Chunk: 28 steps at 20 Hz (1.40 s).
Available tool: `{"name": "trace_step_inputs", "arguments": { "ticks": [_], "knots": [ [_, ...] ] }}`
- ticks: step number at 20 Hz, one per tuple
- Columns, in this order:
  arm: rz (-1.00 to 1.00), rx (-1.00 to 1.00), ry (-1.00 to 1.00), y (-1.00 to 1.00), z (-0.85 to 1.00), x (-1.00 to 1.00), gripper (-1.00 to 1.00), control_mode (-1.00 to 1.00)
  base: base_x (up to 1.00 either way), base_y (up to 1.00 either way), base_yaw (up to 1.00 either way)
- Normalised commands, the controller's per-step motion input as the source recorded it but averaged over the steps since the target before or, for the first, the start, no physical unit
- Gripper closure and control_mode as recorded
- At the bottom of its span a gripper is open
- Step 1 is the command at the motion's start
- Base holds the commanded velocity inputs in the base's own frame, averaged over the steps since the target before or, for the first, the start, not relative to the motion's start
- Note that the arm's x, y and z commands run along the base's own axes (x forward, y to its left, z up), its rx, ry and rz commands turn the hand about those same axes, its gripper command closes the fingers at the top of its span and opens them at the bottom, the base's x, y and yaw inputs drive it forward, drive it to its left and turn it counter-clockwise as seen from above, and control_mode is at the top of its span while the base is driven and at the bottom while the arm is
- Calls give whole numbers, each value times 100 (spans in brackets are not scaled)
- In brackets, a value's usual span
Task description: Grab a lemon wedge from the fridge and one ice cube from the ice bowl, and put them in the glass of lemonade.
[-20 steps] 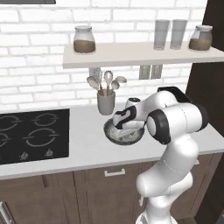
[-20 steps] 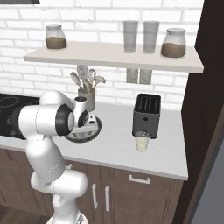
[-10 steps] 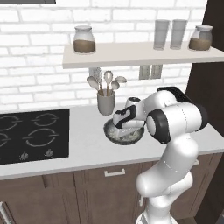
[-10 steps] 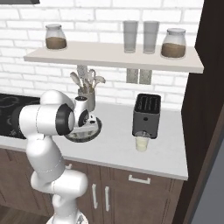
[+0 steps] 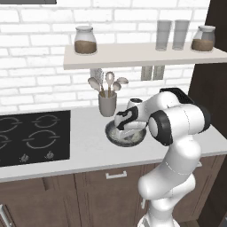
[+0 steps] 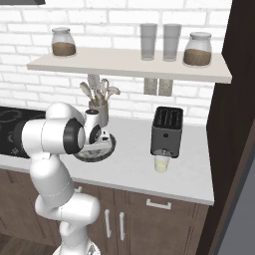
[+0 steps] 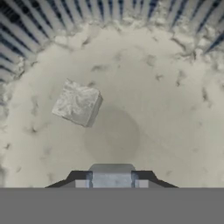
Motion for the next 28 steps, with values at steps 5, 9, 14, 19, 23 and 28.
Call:
{"name": "trace_step_inputs", "arguments": {
  "ticks": [5, 9, 14, 19, 23, 28],
  "knots": [
    [0, 0, -1, 0, 2, 0, 100, -100, 0, 0, 0],
    [0, 8, -12, 0, 44, 0, 100, -100, 0, 0, 0],
    [0, 8, -13, 0, 52, -1, 100, -100, 0, 0, 0],
    [0, 5, -9, 0, 21, -2, 100, -100, 0, 0, 0],
    [0, 5, -13, -2, 12, -7, 100, -100, 0, 0, 0],
    [-3, 2, -18, 0, 7, -17, 100, -100, 0, 0, 0]
  ]
}}
